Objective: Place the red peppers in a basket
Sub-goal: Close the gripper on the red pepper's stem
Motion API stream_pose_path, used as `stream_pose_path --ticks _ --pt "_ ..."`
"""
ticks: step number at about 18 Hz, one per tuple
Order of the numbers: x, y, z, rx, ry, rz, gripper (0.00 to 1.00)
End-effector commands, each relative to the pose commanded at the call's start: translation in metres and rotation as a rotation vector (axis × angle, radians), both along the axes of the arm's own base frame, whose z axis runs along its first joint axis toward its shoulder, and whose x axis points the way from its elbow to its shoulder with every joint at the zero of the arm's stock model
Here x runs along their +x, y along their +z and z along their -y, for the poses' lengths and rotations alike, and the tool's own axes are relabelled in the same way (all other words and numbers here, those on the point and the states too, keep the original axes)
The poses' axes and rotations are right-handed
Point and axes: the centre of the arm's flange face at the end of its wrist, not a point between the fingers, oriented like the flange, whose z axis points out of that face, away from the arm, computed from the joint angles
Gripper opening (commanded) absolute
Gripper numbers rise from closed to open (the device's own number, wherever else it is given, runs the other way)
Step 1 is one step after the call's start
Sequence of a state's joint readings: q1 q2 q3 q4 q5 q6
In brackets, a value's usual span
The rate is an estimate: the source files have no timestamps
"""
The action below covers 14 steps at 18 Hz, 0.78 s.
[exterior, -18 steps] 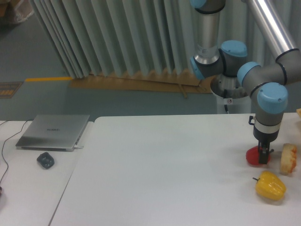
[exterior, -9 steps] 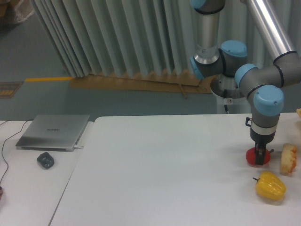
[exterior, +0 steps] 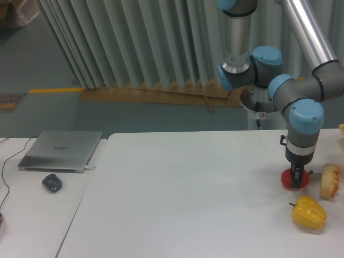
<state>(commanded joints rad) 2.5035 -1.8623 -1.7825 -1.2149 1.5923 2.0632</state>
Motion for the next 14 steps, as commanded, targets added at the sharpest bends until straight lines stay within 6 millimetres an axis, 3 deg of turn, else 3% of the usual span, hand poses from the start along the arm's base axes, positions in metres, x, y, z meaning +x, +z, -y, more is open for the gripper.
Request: stream_pose_path --ticks 4,14 --pt "0.0004 0.0007 0.0001 0.001 0.000 0.001 0.61" --pt "-0.0024 0.0079 0.0025 0.014 0.009 -0.007 0.59"
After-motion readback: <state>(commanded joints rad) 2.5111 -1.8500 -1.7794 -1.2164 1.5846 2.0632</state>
